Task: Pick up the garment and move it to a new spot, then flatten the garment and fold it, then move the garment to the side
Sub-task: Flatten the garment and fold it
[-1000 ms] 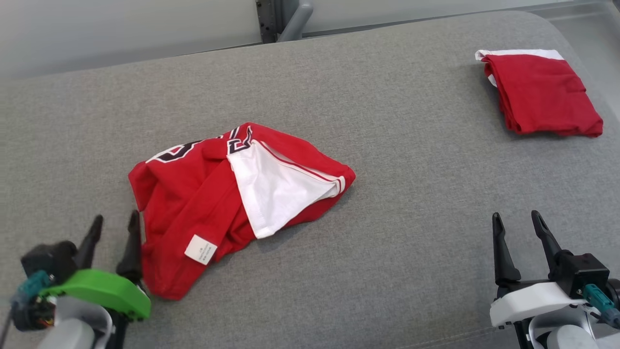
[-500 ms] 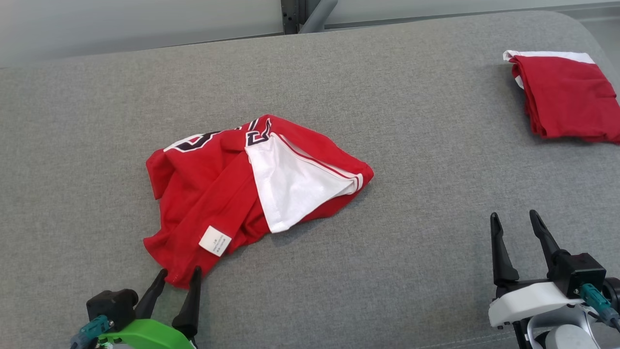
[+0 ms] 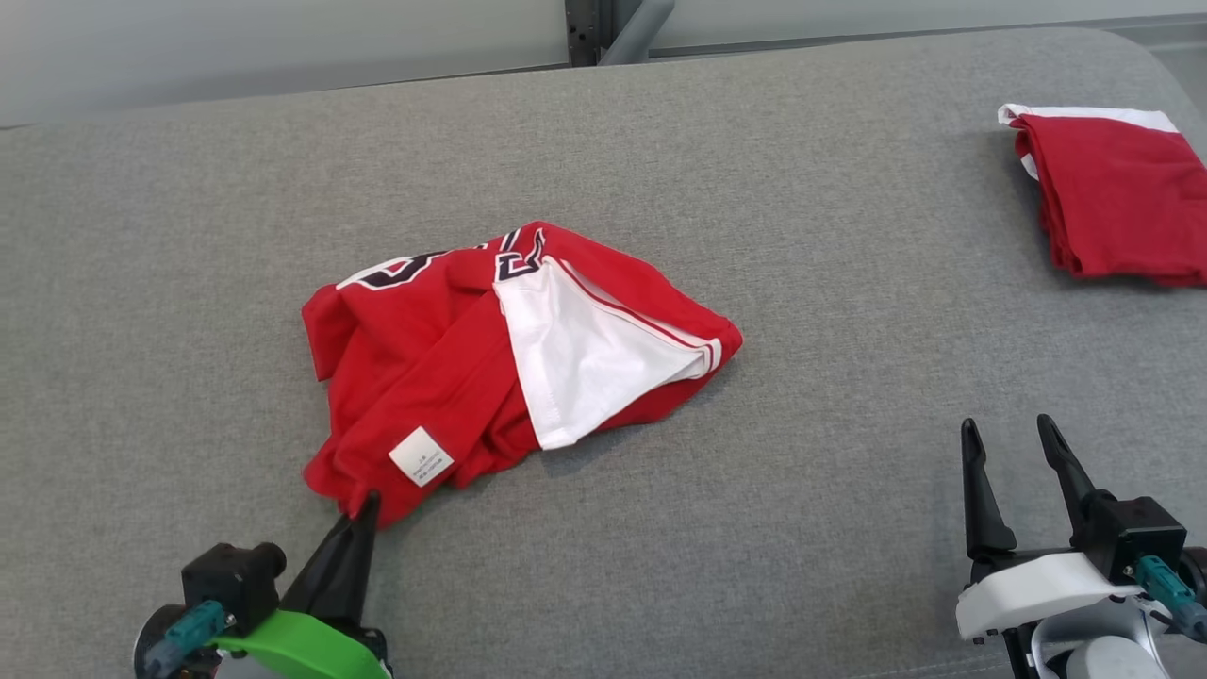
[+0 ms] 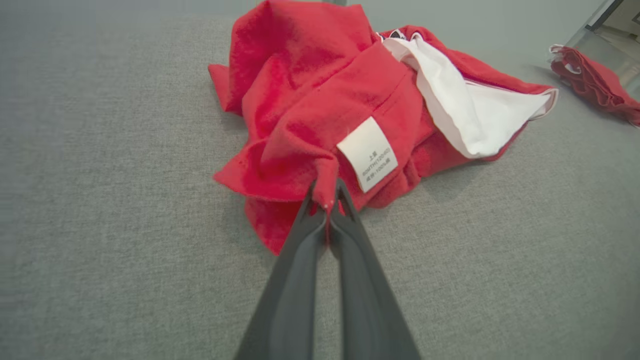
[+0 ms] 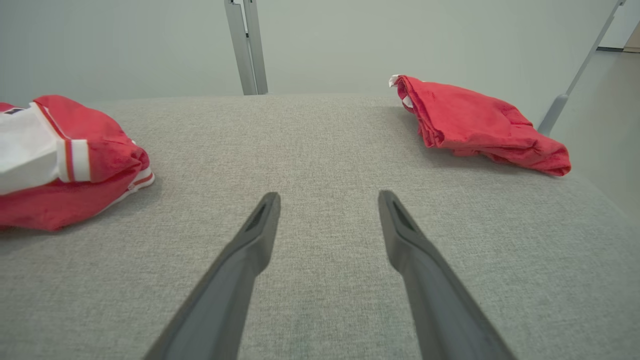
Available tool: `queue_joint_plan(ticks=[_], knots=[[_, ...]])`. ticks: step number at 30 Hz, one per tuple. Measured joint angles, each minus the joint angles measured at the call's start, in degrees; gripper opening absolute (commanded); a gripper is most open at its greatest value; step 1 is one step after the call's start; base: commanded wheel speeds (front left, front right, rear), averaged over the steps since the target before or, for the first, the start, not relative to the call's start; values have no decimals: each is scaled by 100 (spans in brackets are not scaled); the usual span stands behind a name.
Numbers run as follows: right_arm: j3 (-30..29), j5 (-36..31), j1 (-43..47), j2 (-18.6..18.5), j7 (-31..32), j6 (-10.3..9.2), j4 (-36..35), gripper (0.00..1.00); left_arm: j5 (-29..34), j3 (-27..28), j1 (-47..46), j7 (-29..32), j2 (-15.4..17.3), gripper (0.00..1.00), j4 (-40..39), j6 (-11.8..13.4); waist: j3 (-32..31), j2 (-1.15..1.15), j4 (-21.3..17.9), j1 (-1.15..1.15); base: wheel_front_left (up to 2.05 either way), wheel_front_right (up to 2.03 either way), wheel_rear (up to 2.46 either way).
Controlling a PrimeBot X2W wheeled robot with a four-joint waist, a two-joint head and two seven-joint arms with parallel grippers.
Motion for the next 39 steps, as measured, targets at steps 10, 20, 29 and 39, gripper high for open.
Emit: queue_joint_plan(ticks=[10, 20, 29, 39], knots=[[82, 44, -16, 1, 0, 0, 43, 100, 545, -1040, 304, 497, 104, 0, -402, -258, 14, 0, 333, 0, 0, 0, 0], [77, -11, -12, 1, 0, 0, 90, 100, 438, -979, 335, -44, -294, 0, 1388, -409, -78, 0, 472, 0, 0, 0, 0], [78, -16, 24, 3, 0, 0, 124, 100, -368, -527, 499, 62, -357, 100, 1534, -731, -181, 0, 444, 0, 0, 0, 0], [114, -11, 126, 5, 0, 0, 122, 100, -759, 216, 914, 578, 598, 100, -575, 245, -278, 0, 272, 0, 0, 0, 0]])
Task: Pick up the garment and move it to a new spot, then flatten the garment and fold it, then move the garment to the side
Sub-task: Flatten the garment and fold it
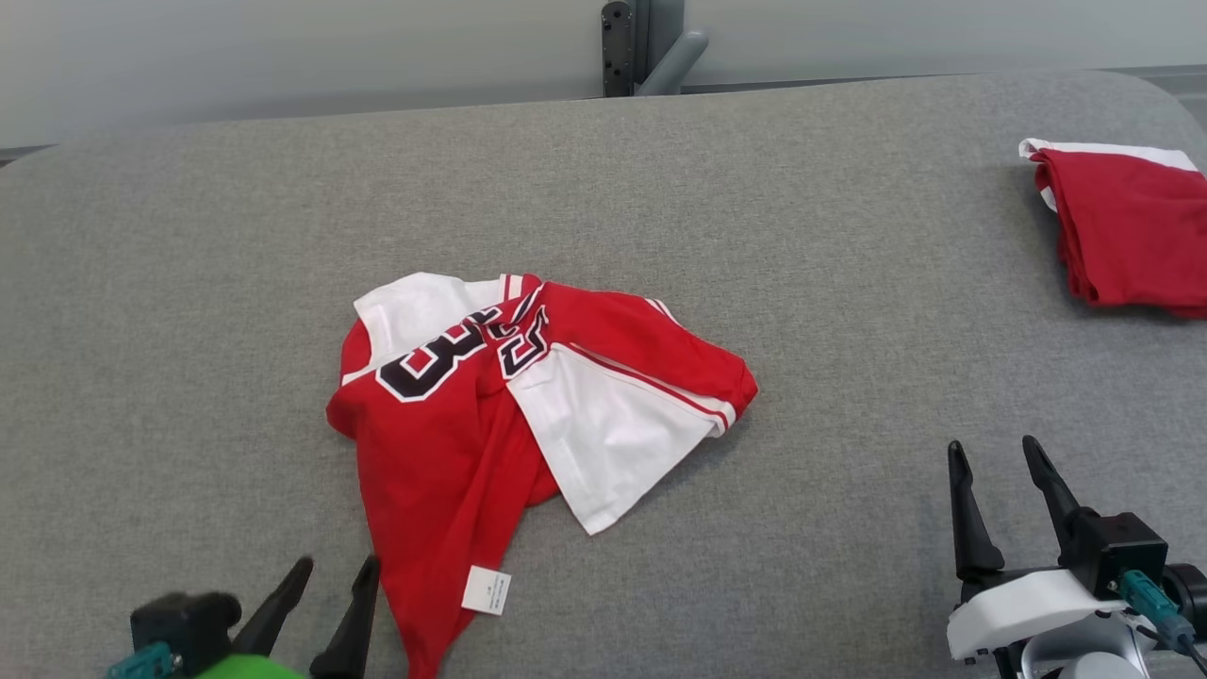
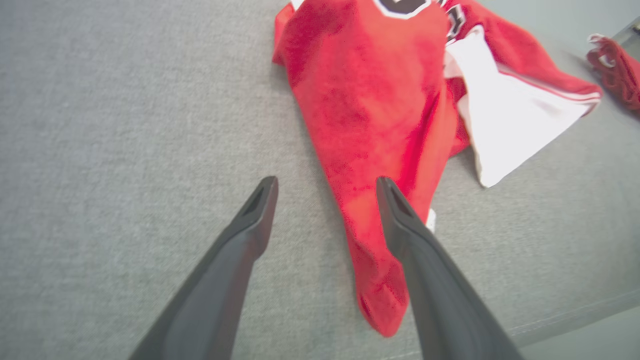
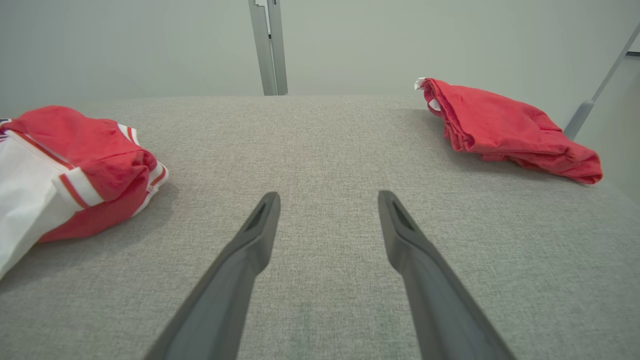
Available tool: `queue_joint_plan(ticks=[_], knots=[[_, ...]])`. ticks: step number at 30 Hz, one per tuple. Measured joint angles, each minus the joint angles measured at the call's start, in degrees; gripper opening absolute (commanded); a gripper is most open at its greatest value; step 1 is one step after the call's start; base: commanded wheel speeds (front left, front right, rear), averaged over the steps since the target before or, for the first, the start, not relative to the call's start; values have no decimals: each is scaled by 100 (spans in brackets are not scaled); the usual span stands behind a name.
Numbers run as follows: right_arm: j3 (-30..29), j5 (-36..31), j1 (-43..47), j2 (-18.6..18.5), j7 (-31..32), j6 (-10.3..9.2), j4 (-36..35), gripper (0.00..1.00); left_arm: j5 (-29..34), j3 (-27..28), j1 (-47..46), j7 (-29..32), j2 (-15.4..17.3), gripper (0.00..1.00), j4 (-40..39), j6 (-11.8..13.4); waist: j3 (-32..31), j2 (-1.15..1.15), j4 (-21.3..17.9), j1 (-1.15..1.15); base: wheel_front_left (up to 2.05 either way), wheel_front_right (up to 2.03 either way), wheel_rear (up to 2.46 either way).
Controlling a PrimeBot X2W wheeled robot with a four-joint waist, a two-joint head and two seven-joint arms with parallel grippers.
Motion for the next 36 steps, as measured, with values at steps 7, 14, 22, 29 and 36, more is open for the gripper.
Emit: queue_joint_plan(ticks=[7, 14, 22, 29, 36], knots=[[148, 113, -115, -4, 0, 0, -5, 100, 379, -397, -801, 441, -347, 100, -767, 153, 98, 0, -227, 0, 0, 0, 0], [196, 297, -203, -5, 0, 1, 7, 100, 303, -788, -1486, 783, -1182, 100, 188, 70, 266, 0, -561, 0, 0, 0, 0], [129, 398, -241, -7, 0, 0, 11, 100, 92, -797, -1673, 853, -1527, 100, 1132, -30, 485, 0, -922, 0, 0, 0, 0], [126, 404, -297, -4, 0, 0, 15, 100, 69, -889, -1831, 782, -1664, 0, 1319, -308, 588, 0, -1006, 0, 0, 0, 0], [147, 403, -316, -4, 0, 0, 14, 100, 256, -1293, -2012, 1016, -1769, 0, 792, -501, 556, 0, -978, 0, 0, 0, 0]])
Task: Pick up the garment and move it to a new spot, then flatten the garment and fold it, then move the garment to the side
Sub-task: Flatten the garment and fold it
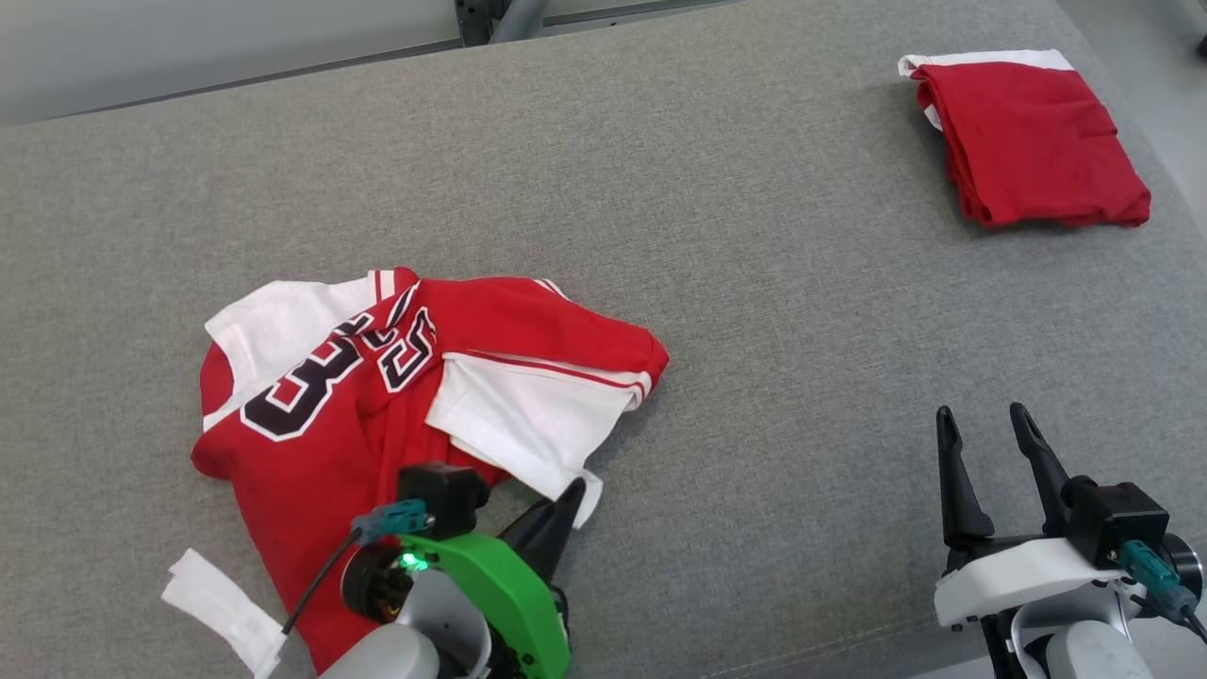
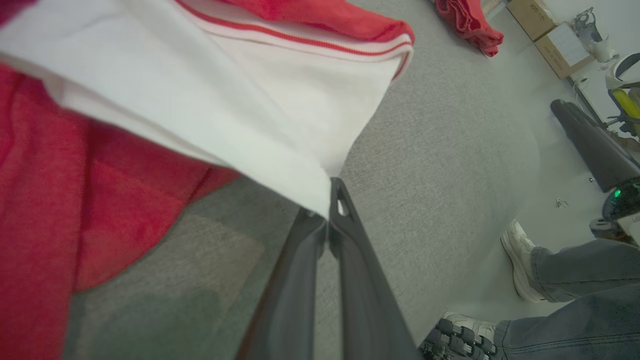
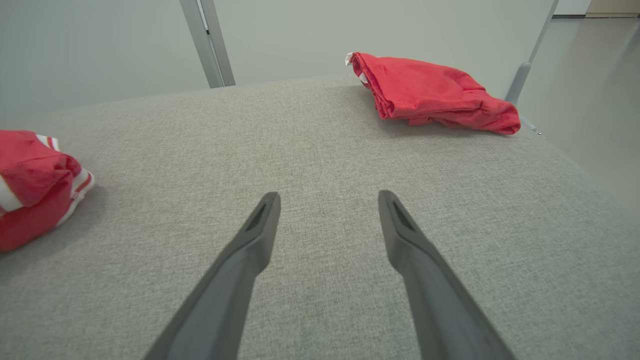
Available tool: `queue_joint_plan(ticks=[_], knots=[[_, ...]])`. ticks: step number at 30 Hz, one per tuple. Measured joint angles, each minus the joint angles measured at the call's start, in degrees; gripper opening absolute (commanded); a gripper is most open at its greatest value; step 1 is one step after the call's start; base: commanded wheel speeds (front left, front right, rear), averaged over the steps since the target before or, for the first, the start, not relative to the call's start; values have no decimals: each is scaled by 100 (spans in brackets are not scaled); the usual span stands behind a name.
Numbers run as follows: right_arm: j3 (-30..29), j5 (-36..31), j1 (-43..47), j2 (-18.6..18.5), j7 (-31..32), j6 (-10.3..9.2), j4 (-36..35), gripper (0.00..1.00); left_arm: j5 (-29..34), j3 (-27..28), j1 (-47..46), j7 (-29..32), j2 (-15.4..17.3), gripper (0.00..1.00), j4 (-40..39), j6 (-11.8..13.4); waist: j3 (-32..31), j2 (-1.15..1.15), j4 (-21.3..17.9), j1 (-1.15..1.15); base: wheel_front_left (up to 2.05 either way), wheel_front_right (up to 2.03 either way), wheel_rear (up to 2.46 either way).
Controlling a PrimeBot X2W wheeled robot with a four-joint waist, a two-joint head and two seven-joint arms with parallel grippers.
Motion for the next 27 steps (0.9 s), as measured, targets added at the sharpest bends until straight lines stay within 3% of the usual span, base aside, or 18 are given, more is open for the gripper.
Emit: queue_joint_plan(ticks=[6, 13, 19, 20, 21, 22, 23, 27], knots=[[82, 21, -99, -1, 0, 0, 25, 100, 198, -336, -457, 90, -399, 0, -380, -263, 23, 0, -57, 0, 0, 0, 0], [172, 55, -120, 1, 0, 0, 40, 100, 344, -630, -894, -38, -1021, 0, -162, -563, 84, 0, -226, 0, 0, 0, 0], [237, 101, -226, 0, 0, 1, 64, 100, 385, -744, -971, -372, -1324, 0, 1148, -667, 247, 0, -407, 0, 0, 0, 0], [238, 110, -237, 4, 0, 1, 63, 100, 385, -760, -969, -457, -1347, 9, 1367, -691, 276, 0, -442, 0, 0, 0, 0], [210, 113, -237, 3, 0, 0, 62, 100, 380, -766, -968, -543, -1389, 43, 1511, -699, 306, 0, -469, 0, 0, 0, 0], [185, 113, -237, 1, 0, 0, 62, 100, 377, -816, -969, -545, -1421, 95, 1628, -724, 334, 0, -490, 0, 0, 0, 0], [152, 113, -235, 1, 0, 0, 63, 100, 360, -884, -970, -528, -1440, 100, 1734, -766, 362, 0, -503, 0, 0, 0, 0], [83, 92, -200, 1, 0, 0, 98, 100, 137, -1118, -960, -215, -1500, 100, 1867, -871, 369, 0, -475, 0, 0, 0, 0]])
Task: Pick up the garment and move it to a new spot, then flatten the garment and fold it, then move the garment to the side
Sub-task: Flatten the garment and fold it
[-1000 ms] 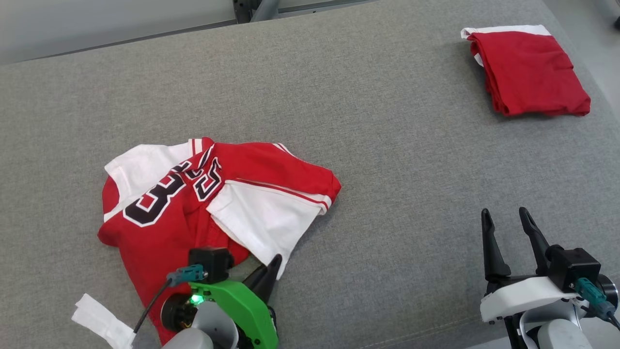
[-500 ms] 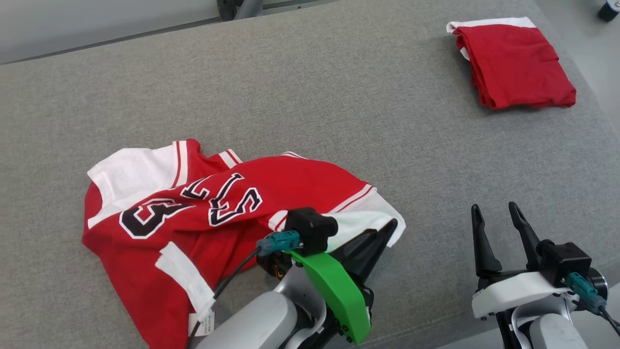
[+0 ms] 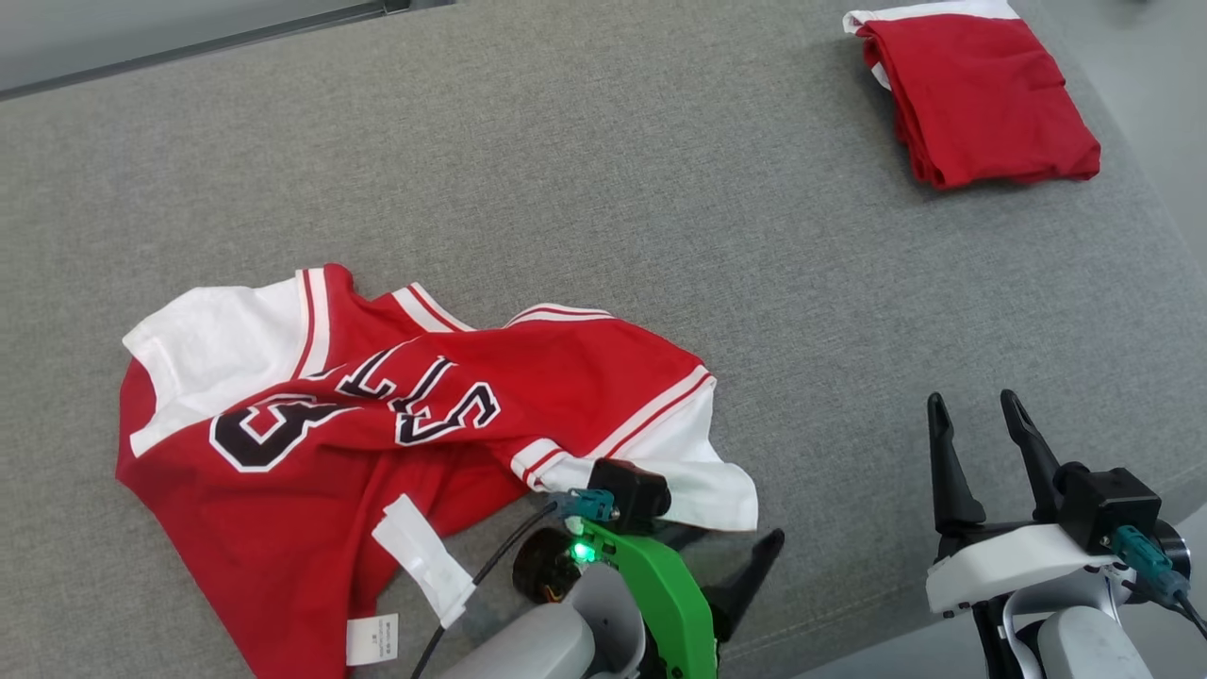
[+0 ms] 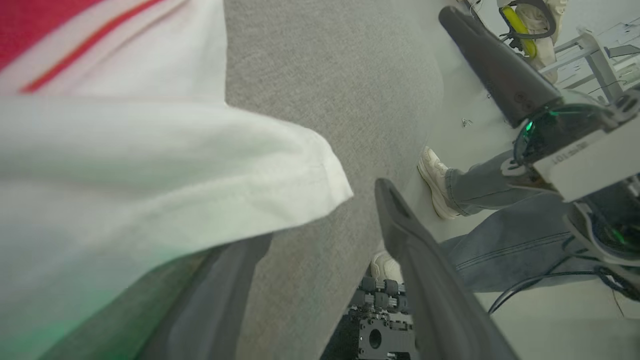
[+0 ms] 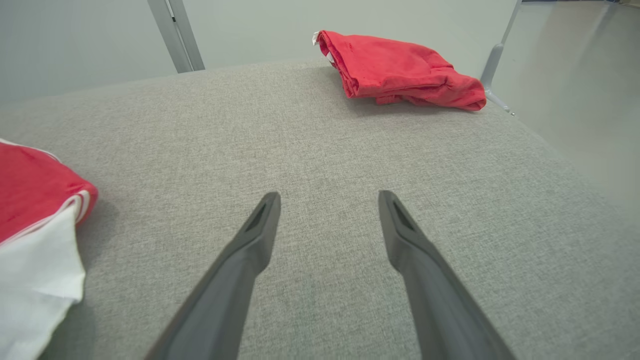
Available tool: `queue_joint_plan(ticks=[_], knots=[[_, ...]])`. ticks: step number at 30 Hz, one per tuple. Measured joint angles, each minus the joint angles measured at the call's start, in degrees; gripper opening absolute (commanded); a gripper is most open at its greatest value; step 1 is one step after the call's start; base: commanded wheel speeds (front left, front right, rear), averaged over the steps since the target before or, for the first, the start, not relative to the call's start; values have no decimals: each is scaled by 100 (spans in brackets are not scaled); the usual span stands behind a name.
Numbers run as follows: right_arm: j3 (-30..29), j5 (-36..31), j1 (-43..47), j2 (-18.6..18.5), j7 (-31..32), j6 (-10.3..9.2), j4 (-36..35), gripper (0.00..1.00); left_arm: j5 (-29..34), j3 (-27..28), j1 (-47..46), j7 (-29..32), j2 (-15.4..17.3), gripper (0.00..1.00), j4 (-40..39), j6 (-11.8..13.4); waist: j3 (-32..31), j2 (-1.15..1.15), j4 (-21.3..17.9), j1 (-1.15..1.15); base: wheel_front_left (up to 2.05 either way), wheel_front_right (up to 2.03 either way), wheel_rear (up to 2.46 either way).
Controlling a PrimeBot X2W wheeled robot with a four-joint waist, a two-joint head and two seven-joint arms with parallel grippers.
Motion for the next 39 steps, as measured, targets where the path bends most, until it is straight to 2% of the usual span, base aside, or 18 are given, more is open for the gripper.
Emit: queue_joint_plan(ticks=[3, 6, 11, 13, 18, 21, 24, 29, 35, 39], knots=[[-1, -8, 30, 0, 0, 0, 27, 100, -447, -7, 107, 370, -9, 100, -160, -99, -81, 0, 54, 0, 0, 0, 0], [-7, -64, 48, 0, 0, 0, 11, 100, -482, -21, 133, 535, 55, 100, -519, -91, -206, 0, 143, 0, 0, 0, 0], [-113, -183, 104, 2, 0, 0, -144, 100, -678, 62, 396, 746, 542, 100, -1628, 76, -423, 0, 341, 0, 0, 0, 0], [-186, -210, 123, 1, 0, 0, -236, 100, -644, 212, 466, 713, 833, 100, -2102, 286, -509, 0, 436, 0, 0, 0, 0], [-321, -370, 147, -1, 0, 0, -437, 100, -101, 619, 723, 301, 1545, 100, -2767, 1105, -722, 0, 699, 0, 0, 0, 0], [-354, -431, 146, 2, 0, 0, -567, 100, 114, 820, 926, -131, 1678, 100, -2969, 1414, -848, 0, 864, 0, 0, 0, 0], [-370, -468, 146, -1, 0, 0, -681, 100, 713, 948, 1004, -603, 1994, 100, -2833, 1826, -976, 0, 1037, 0, 0, 0, 0], [-310, -547, 168, 1, 0, 0, -799, 100, 877, 1168, 1484, -1333, 2033, 100, -2546, 2171, -1247, 0, 1274, 0, 0, 0, 0], [-183, -570, 383, 3, 0, 1, -746, 100, 1053, 1739, 2108, -1642, 2115, 100, -2081, 2153, -1572, 0, 1505, 0, 0, 0, 0], [-133, -572, 452, 4, -1, 0, -676, 100, 1354, 2627, 2559, -1668, 1956, 100, -2002, 1879, -1719, 0, 1640, 0, 0, 0, 0]])
